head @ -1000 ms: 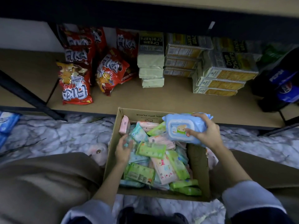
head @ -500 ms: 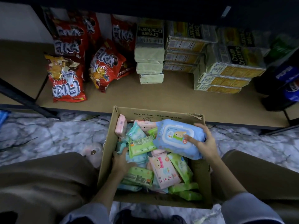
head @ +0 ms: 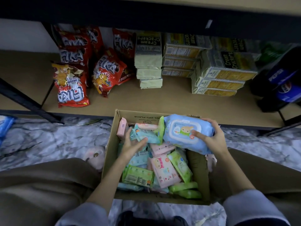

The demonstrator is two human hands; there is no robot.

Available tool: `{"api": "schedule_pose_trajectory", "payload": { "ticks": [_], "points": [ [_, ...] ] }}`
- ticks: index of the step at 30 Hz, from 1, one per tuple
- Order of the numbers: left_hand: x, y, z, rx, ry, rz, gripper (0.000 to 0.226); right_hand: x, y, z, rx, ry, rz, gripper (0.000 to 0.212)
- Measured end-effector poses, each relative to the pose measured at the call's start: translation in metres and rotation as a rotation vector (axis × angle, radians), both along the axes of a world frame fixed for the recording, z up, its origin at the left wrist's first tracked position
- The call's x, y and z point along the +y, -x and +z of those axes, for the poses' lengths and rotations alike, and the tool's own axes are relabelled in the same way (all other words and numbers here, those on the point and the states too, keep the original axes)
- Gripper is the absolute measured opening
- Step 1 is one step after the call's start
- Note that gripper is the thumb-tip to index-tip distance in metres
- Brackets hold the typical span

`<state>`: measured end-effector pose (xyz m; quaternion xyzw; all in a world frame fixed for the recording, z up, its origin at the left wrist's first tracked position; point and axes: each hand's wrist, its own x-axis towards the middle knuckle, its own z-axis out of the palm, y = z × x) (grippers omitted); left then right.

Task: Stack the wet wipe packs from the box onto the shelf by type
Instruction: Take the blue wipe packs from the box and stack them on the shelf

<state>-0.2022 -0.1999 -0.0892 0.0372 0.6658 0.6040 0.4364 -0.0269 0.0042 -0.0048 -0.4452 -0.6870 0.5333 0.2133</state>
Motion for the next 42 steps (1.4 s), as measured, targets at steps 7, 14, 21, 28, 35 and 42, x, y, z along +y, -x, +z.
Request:
{"api": "schedule_pose_trajectory", "payload": {
  "ticks": [7,14,21,28,35,42],
  "points": [
    [-0.032,-0.018,-0.050,0.014,0.290,0.007,0.055,-0.019,0.003,-0.038,0.027,0.111,-0.083,0.042],
    [-0.041,0.001,-0.057,0.134,0.274,-0.083,0.042,-0.025,0.008,-0.086,-0.247,0.237,0.108,0.036],
    [-0.055,0.000,-0.063,0.292,0.366,-0.800,0.053,-0.007,0.048,-0.077,-0.513,0.380,0.510,0.072],
    [-0.070,-0.006,-0.062,0.501,0.399,-0.874,0.062,-0.018,0.044,-0.081,-0.428,0.366,0.602,0.091],
    [-0.042,0.007,-0.033,0.504,0.209,-0.162,0.025,0.003,0.020,-0.025,-0.240,0.267,0.327,0.078],
    [0.006,-0.018,-0.007,0.127,0.048,-0.276,0.027,0.011,0.014,0.020,-0.162,0.264,0.328,0.077]
  ]
}}
